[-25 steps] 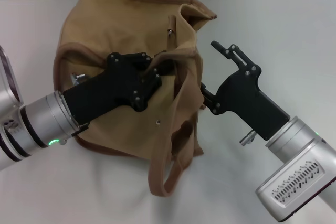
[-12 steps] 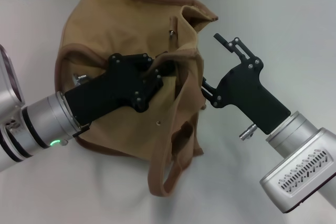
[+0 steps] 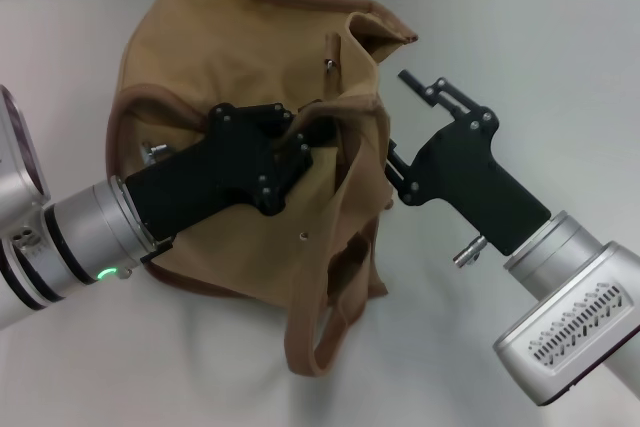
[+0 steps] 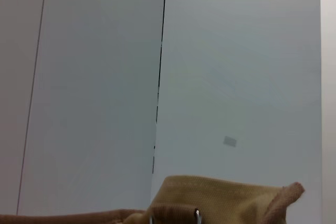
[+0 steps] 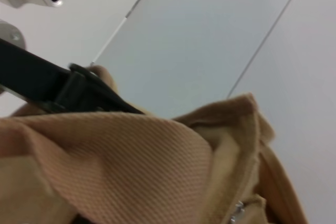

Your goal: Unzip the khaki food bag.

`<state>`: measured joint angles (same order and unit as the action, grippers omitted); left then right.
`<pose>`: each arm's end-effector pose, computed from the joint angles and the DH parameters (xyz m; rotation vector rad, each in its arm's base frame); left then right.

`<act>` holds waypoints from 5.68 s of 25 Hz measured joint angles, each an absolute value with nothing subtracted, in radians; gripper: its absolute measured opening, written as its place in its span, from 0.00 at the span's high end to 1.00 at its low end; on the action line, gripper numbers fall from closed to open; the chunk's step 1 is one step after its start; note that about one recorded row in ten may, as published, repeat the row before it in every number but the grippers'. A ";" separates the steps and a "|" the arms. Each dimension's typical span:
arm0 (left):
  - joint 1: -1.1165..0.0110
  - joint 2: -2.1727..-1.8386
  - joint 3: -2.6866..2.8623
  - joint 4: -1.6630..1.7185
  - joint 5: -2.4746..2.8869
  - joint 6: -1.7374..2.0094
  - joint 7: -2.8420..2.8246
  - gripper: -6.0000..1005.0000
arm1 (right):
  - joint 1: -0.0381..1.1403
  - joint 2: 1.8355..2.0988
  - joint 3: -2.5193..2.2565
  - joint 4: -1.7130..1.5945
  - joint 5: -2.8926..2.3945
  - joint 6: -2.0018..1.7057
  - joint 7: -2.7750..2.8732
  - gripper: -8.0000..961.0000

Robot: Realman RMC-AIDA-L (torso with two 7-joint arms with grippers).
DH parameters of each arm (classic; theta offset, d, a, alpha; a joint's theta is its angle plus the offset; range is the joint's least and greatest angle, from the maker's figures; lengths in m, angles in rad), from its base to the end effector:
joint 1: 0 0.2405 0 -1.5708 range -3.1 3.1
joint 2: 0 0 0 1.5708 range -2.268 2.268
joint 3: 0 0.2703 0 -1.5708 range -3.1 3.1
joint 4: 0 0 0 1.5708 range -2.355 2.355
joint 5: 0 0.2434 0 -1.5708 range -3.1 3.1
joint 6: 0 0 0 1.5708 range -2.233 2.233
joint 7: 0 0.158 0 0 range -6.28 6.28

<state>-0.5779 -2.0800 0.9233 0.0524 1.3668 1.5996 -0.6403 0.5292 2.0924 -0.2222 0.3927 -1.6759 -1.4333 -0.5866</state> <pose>-0.2612 0.3240 -0.0910 -2.4519 -0.2820 -1.1939 0.2535 0.2944 -0.1414 -1.9672 -0.3078 0.6409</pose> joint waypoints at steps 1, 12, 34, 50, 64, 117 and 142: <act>-0.578 -2.080 0.923 0.051 1.367 1.600 -0.638 0.91 | 0.529 2.092 -0.222 0.392 -1.684 -1.432 -0.586 0.37; -0.587 -2.080 0.925 0.040 1.370 1.599 -0.632 0.91 | 0.529 2.092 -0.222 0.392 -1.695 -1.430 -0.586 0.65; -0.573 -2.080 0.781 0.041 1.359 1.719 -0.643 0.91 | 0.517 2.092 -0.222 0.384 -1.695 -1.392 -0.586 0.98; -0.480 -2.080 0.445 -0.010 1.348 1.799 -0.696 0.91 | 0.486 2.092 -0.222 0.371 -1.687 -1.391 -0.586 0.93; -0.422 -2.076 0.374 -0.007 1.346 1.786 -0.725 0.91 | 0.467 2.092 -0.136 0.354 -1.691 -1.440 -0.449 0.90; -0.460 -2.080 0.498 -0.093 1.361 1.696 -0.748 0.87 | 0.698 2.085 0.112 0.115 -1.896 -1.319 0.381 0.95; -0.356 -1.967 0.905 0.472 1.607 2.001 -1.068 0.40 | 0.589 2.074 -0.238 -0.298 -2.138 -1.984 0.865 0.46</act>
